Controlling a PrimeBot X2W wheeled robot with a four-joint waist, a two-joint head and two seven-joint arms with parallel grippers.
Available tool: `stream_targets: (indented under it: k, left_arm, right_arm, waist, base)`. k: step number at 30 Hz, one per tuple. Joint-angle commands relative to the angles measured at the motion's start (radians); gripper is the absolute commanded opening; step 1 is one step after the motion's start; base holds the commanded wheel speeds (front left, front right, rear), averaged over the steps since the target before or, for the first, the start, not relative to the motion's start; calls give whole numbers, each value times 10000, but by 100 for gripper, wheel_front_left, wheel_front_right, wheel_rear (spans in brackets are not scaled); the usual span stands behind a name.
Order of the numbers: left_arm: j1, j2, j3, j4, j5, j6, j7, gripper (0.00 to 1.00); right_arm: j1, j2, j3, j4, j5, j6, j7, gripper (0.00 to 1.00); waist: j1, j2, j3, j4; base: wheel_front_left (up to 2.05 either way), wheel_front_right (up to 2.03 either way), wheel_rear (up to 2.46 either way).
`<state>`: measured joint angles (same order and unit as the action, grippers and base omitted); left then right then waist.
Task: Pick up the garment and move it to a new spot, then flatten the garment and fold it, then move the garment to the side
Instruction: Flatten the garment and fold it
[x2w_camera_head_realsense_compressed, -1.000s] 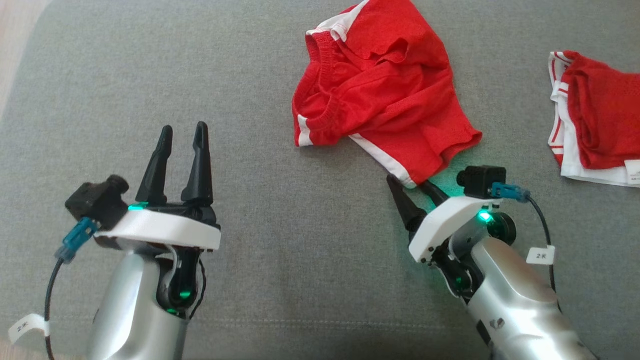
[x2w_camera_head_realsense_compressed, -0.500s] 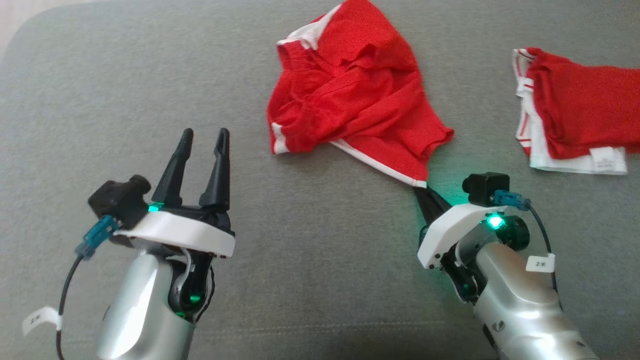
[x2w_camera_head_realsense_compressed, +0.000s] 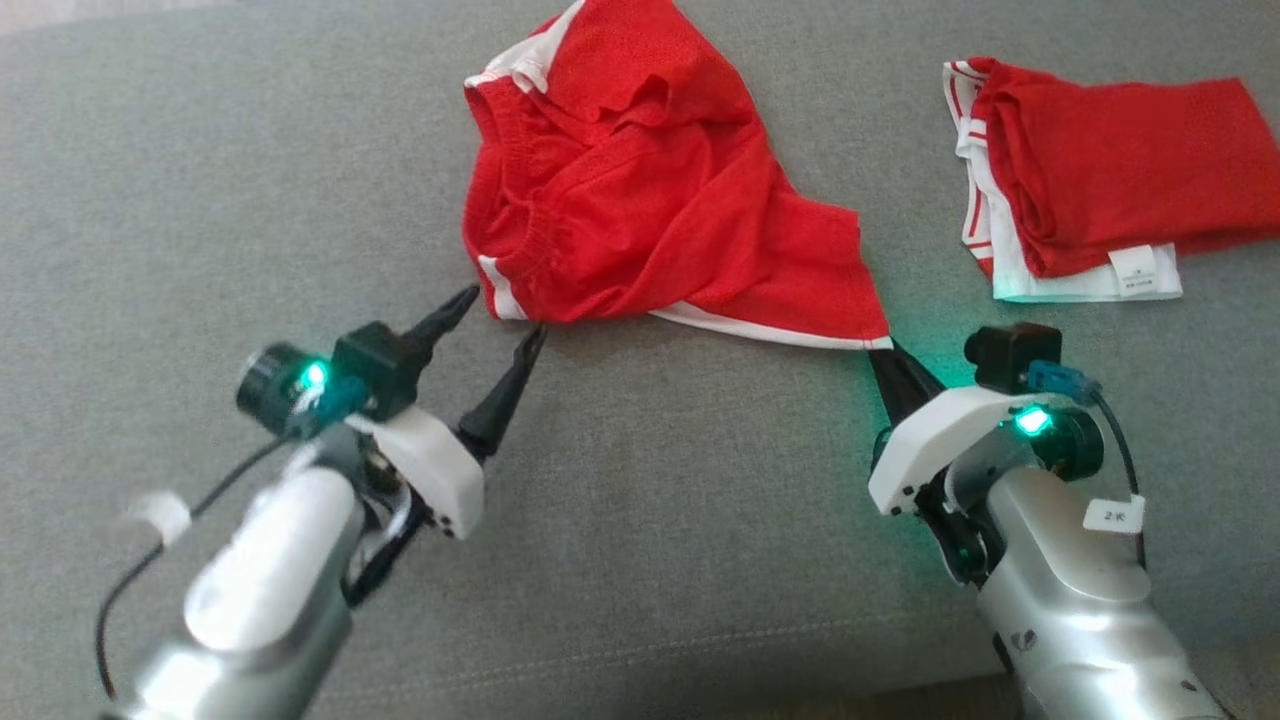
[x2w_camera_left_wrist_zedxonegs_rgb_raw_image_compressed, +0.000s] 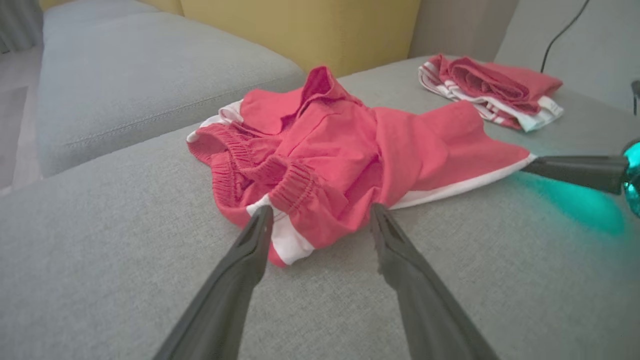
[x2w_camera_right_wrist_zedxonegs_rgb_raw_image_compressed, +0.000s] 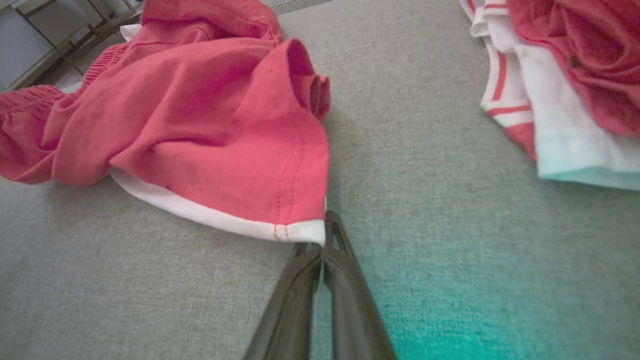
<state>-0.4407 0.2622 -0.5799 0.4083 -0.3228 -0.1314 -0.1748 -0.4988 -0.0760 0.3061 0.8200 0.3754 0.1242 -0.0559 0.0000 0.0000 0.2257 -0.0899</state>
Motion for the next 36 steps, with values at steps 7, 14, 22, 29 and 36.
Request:
stream_targets:
  k: [7,14,22,29,36]
  left_arm:
    - [-2254,1660,-1517,235,133,8,522,100]
    - [-3548,2402,-3306,563,-22,8,700,100]
    - [-4473,2512,-4280,1432,-215,8,611,100]
    - [-4772,2346,-4932,1920,-1217,8,713,0]
    - [-4789,2416,-4094,1754,-3685,8,455,0]
  right_arm:
    - [63,185,-173,-718,-329,65,212,0]
    - [164,237,-285,-1040,-417,65,318,0]
    - [253,255,-276,-1425,-355,65,367,0]
    - [202,256,-261,-1717,-345,65,354,0]
    - [-6,119,-339,-2170,-750,65,109,0]
  waist:
    - [0,0,365,-224]
    - [0,0,628,-394]
    - [0,0,877,-518]
    - [0,0,929,-520]
    - [0,0,611,-374]
  base:
    - [0,0,0]
    - [0,0,0]
    - [0,0,0]
    - [0,0,0]
    - [0,0,0]
